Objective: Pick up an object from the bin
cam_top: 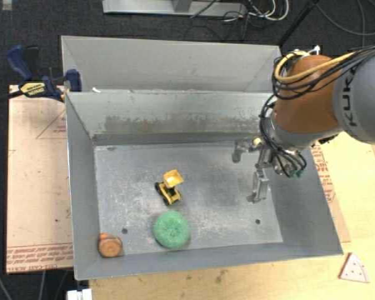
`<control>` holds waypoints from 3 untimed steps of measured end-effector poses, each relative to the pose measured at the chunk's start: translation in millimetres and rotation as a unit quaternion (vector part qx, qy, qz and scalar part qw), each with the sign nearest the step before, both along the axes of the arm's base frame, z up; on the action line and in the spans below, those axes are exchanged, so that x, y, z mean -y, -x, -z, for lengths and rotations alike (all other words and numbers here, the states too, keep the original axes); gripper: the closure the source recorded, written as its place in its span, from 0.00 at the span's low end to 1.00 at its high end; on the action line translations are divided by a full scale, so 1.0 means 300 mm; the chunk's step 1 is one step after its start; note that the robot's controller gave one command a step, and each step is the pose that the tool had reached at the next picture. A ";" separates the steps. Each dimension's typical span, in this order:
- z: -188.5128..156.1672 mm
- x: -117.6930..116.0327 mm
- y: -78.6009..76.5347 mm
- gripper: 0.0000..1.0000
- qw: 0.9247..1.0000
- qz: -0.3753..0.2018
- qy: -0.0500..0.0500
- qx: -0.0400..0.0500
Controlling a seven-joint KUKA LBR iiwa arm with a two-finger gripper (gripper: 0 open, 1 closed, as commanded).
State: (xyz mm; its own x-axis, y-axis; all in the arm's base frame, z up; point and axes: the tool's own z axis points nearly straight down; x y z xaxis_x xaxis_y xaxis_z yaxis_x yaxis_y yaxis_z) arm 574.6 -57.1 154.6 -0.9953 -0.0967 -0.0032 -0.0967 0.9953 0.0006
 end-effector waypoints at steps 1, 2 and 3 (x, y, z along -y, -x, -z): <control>0.043 -0.096 0.003 0.00 1.000 0.011 0.000 -0.001; 0.059 -0.238 -0.035 0.00 0.996 -0.090 0.000 0.000; 0.132 -0.358 -0.025 0.00 0.999 -0.053 0.000 0.000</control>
Offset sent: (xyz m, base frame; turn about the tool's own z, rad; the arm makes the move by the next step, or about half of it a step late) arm 0.0155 0.0889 -0.0202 -0.2073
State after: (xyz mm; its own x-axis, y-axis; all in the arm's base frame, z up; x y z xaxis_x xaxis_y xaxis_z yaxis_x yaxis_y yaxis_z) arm 582.2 50.4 115.1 -0.9797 -0.2006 -0.0039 -0.2006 0.9797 0.0014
